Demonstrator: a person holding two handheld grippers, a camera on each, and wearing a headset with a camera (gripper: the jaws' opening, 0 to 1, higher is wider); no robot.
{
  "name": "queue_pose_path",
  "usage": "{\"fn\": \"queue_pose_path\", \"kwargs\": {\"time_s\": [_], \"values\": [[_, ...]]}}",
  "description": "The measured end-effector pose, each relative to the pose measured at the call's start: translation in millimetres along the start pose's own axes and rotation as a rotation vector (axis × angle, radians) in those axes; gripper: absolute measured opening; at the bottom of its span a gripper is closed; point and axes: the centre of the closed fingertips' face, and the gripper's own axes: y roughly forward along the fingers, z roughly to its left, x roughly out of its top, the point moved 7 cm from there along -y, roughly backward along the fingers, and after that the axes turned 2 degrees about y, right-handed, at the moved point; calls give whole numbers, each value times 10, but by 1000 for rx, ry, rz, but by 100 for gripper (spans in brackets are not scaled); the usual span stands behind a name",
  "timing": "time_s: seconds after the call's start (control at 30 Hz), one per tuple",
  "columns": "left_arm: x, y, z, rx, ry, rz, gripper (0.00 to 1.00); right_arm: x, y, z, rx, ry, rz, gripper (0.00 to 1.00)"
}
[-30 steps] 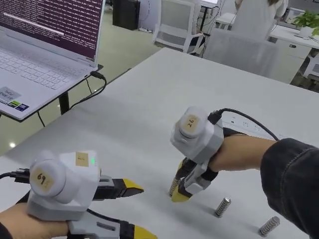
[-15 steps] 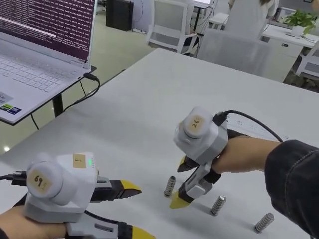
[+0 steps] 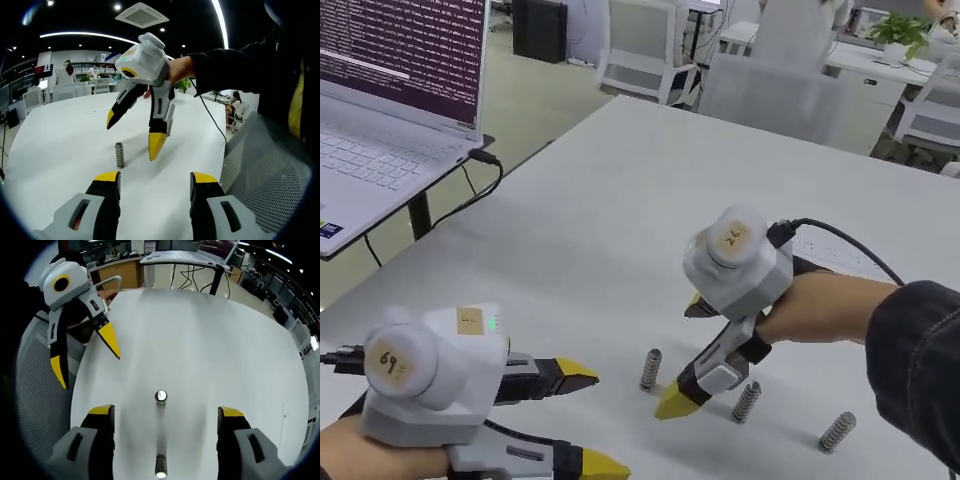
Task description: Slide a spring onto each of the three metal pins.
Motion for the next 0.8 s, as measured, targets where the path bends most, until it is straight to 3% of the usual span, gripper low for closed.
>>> {"fn": "queue_pose_path", "kwargs": {"time_s": [0.47,0.6,0.8], "values": [[65,55,-4,-7,7,-7,51,-128,-207,-20,-81,77,-127,95],[98,79,-2,-9,10,-11,51,-132,-330,-43,-126,110,-205,97],[133,107,6,-14,14,-13,51,-222,-510,-46,-171,145,-257,97]]}}
